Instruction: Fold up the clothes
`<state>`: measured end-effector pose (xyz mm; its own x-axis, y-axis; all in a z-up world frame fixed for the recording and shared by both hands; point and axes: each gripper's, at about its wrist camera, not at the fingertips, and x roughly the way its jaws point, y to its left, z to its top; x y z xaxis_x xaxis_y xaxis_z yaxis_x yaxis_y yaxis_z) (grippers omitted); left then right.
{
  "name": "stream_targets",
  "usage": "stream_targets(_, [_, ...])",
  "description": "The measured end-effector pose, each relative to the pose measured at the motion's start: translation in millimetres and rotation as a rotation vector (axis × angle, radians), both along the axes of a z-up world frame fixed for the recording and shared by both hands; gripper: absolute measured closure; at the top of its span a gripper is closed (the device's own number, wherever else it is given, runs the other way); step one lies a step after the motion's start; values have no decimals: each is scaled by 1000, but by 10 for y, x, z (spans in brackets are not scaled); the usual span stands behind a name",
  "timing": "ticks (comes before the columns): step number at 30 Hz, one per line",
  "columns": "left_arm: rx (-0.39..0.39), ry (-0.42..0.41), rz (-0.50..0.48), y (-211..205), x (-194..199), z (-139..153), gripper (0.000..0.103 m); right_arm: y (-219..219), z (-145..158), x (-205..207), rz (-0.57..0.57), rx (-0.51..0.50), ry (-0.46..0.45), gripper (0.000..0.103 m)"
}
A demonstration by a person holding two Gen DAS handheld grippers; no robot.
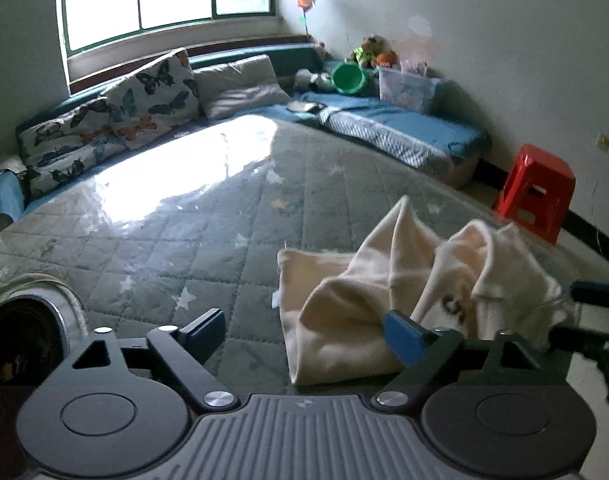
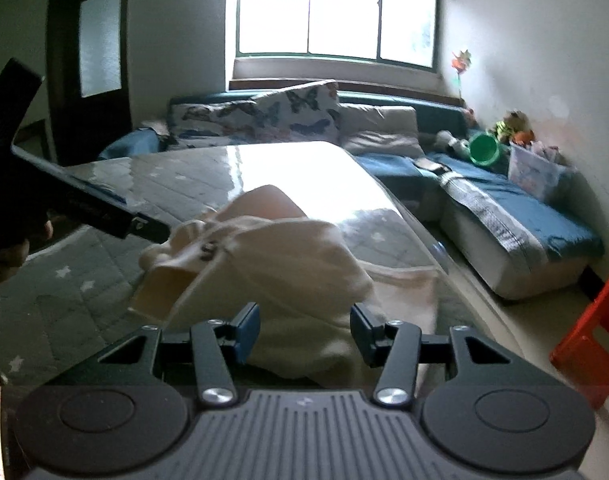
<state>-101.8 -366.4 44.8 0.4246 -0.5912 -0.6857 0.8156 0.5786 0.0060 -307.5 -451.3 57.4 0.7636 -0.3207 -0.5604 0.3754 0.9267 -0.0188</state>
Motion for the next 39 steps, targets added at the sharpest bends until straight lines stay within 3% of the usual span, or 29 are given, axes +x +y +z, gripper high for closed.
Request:
stream_targets(2, [15, 7, -14, -48, 35, -70, 25, -49, -37, -1, -17, 7, 8, 52])
stream_targets(12, [35, 51, -47, -192, 162, -284, 28, -290, -213, 15, -70, 73, 44, 52])
stream_targets(14, [48, 57, -57, -204, 166, -334, 44, -335, -256, 35, -73, 95, 50, 53])
stream_targets(15, [44, 66, -59, -202, 171, -346, 46, -354, -278, 51, -76, 103, 52, 53])
stream_targets(17, [22, 79, -68, -183, 179, -341, 67, -376, -312, 82, -76, 113, 58, 54])
stream_targets(20, [23, 43, -81, -164, 147, -331, 84, -382, -343, 129, -65, 123, 65, 56])
stream_targets(26, [29, -11, -61, -81, 143, -357, 89, -351, -375, 279, -39, 124, 67, 59])
stream_targets(39, [50, -33, 91, 446, 496, -340, 90, -48, -363, 910, 109, 87, 75, 59])
